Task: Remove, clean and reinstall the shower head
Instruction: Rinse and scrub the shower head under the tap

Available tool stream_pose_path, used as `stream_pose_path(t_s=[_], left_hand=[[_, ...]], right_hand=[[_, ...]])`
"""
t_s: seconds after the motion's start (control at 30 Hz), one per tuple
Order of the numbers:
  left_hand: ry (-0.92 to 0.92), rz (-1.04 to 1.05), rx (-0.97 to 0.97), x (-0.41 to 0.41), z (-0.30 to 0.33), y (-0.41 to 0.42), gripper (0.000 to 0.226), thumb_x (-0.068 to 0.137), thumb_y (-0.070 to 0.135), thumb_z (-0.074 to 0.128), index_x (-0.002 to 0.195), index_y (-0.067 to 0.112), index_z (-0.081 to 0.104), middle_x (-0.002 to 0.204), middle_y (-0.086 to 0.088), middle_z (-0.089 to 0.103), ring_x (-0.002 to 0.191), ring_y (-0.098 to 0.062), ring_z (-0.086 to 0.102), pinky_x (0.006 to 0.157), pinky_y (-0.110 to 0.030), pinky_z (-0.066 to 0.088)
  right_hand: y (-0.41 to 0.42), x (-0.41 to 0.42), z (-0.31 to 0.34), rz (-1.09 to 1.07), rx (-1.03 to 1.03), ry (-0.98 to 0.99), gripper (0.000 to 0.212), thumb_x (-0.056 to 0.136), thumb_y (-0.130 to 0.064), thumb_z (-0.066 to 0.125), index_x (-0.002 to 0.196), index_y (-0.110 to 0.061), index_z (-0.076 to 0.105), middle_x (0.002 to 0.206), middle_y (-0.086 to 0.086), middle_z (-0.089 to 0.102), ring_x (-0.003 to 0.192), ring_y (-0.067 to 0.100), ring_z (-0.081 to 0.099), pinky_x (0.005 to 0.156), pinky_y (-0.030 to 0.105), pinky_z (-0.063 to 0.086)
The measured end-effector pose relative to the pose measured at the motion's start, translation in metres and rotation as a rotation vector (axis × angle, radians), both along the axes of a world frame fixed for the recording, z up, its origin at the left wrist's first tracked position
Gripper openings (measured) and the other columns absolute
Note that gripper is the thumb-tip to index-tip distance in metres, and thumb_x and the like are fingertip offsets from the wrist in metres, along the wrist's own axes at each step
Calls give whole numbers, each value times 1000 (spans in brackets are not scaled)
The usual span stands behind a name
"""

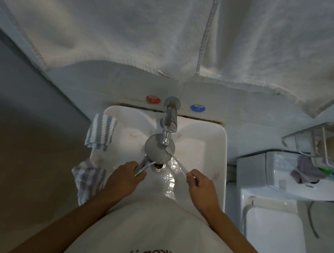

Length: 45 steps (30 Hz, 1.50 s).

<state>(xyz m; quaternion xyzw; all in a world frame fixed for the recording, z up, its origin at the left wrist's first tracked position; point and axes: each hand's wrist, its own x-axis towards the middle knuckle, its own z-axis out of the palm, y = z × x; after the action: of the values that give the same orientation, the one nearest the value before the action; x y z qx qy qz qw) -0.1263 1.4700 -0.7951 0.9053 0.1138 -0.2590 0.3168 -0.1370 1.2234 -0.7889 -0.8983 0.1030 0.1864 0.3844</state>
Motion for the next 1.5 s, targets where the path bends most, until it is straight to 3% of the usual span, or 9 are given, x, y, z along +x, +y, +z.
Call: stream_pose_path(t_s=[0.17, 0.33, 0.5, 0.63, 0.73, 0.83, 0.97, 1.3, 1.5], left_hand=[[-4, -57, 9, -4, 4, -6, 39, 87, 41, 60, 61, 26, 36, 62, 8, 42, 61, -17, 46, 58, -29, 30], [3, -23, 4, -4, 2, -1, 40, 88, 41, 60, 61, 24, 35, 64, 6, 43, 68, -22, 50, 61, -30, 32], [-39, 24, 1, -2, 3, 4, 27, 89, 37, 59, 73, 17, 50, 73, 1, 53, 72, -22, 57, 63, -31, 38], [-12, -66, 16, -8, 3, -3, 37, 85, 43, 61, 62, 24, 40, 62, 6, 47, 65, -20, 54, 57, -31, 35], [-20, -41, 36, -6, 0, -2, 38, 84, 43, 61, 62, 23, 37, 66, 3, 48, 73, -29, 59, 60, -31, 36], [20, -51, 21, -7, -2, 0, 34, 85, 44, 61, 66, 23, 40, 72, 1, 51, 76, -29, 60, 62, -31, 37], [41, -54, 4, -9, -3, 0, 35, 84, 44, 61, 64, 24, 40, 69, 2, 50, 69, -24, 55, 61, -30, 38], [60, -58, 15, -7, 3, 0, 38, 87, 42, 60, 62, 26, 35, 65, 7, 41, 67, -21, 47, 61, -29, 31], [69, -51, 1, -5, 3, -1, 36, 87, 41, 60, 64, 26, 37, 68, 3, 44, 68, -22, 48, 61, -30, 32]], right_hand=[[8, 14, -3, -77, 26, -1, 30, 99, -27, 47, 69, -23, 49, 51, -2, 45, 47, 12, 38, 51, 30, 33], [9, 16, -6, -75, 35, 31, 27, 97, -27, 46, 72, -17, 51, 54, 1, 47, 50, 15, 41, 53, 31, 34], [-3, 0, -12, -95, 38, 61, 30, 97, -24, 47, 70, -13, 50, 53, -2, 44, 48, 12, 36, 50, 28, 31], [-3, 10, -20, -163, 17, 36, 30, 99, -27, 46, 72, -15, 53, 57, 0, 51, 52, 15, 44, 53, 30, 35], [-5, 18, -27, -210, -48, 59, 28, 102, -24, 40, 85, -12, 58, 70, 6, 61, 67, 25, 59, 58, 31, 38], [-11, 17, -44, -131, -243, 189, 27, 104, -19, 35, 103, -1, 54, 98, 19, 67, 89, 35, 64, 68, 32, 39], [-13, 14, -56, -4, -398, 348, 25, 103, -16, 34, 116, -1, 48, 114, 20, 65, 105, 36, 64, 80, 36, 46], [-6, 24, -65, 263, -624, 533, 33, 101, -22, 41, 127, -12, 59, 125, 6, 64, 116, 25, 62, 95, 36, 49], [-12, 35, -49, 269, -595, 487, 27, 95, -22, 49, 115, -10, 63, 112, 9, 68, 106, 27, 65, 86, 34, 50]])
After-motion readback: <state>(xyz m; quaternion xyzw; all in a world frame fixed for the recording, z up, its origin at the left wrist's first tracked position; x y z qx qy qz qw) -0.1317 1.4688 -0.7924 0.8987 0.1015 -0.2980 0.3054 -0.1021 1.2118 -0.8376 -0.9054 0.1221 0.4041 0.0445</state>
